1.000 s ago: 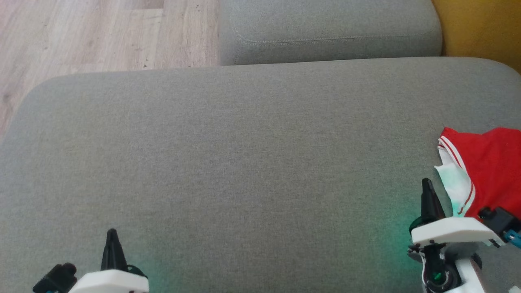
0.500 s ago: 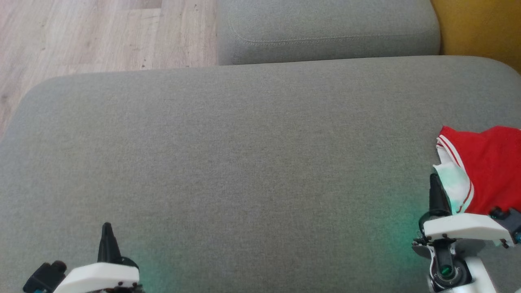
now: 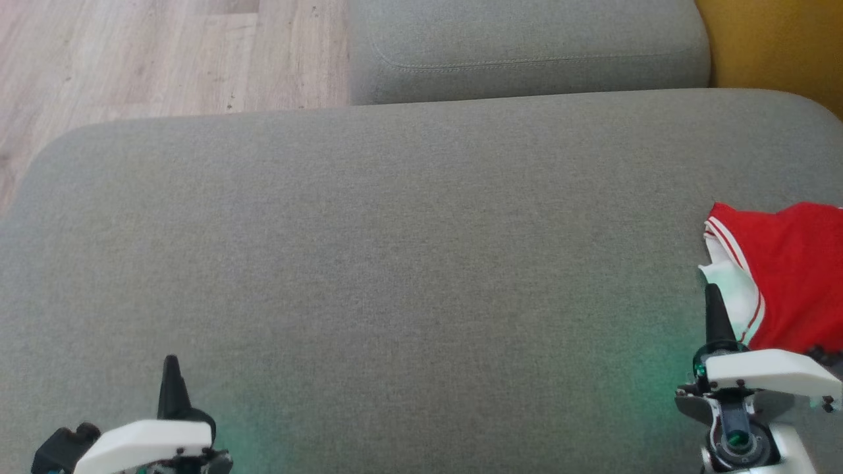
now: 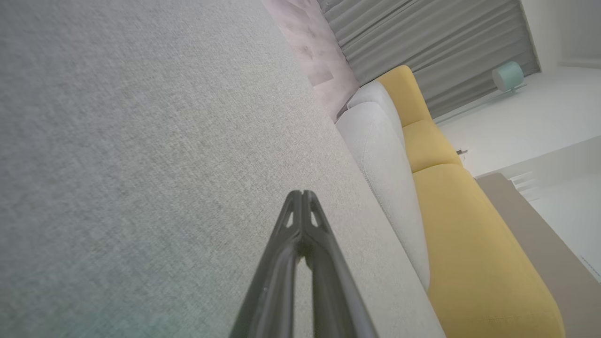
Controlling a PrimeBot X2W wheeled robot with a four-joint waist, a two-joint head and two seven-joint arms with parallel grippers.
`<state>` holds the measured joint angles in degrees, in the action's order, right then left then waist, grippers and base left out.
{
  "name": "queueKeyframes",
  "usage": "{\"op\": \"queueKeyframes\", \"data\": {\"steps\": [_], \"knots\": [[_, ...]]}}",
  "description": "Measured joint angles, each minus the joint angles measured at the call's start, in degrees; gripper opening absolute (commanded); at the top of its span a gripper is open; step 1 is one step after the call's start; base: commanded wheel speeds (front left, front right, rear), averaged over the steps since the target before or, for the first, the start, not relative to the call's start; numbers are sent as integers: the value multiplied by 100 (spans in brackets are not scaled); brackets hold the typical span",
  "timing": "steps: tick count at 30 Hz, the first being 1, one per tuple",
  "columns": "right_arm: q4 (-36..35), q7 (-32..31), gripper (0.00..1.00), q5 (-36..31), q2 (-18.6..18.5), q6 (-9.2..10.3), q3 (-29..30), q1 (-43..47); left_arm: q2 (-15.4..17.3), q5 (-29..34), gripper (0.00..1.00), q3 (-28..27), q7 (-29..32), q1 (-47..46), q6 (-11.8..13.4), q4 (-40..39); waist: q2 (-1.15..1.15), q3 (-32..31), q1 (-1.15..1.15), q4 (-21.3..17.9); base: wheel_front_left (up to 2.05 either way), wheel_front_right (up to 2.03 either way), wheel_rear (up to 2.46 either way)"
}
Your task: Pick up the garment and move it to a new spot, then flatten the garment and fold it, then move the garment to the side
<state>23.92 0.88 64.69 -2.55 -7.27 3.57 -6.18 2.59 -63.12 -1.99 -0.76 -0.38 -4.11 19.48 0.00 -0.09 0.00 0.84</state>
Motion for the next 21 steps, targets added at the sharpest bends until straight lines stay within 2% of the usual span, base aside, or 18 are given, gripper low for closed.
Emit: {"op": "queueKeyframes", "data": {"steps": [21], "knots": [[-347,-323,0,1245,0,0,188,3,-2,-1322,0,-133,328,-86,-145,-143,0,12,0,-39,0,0,0]]}}
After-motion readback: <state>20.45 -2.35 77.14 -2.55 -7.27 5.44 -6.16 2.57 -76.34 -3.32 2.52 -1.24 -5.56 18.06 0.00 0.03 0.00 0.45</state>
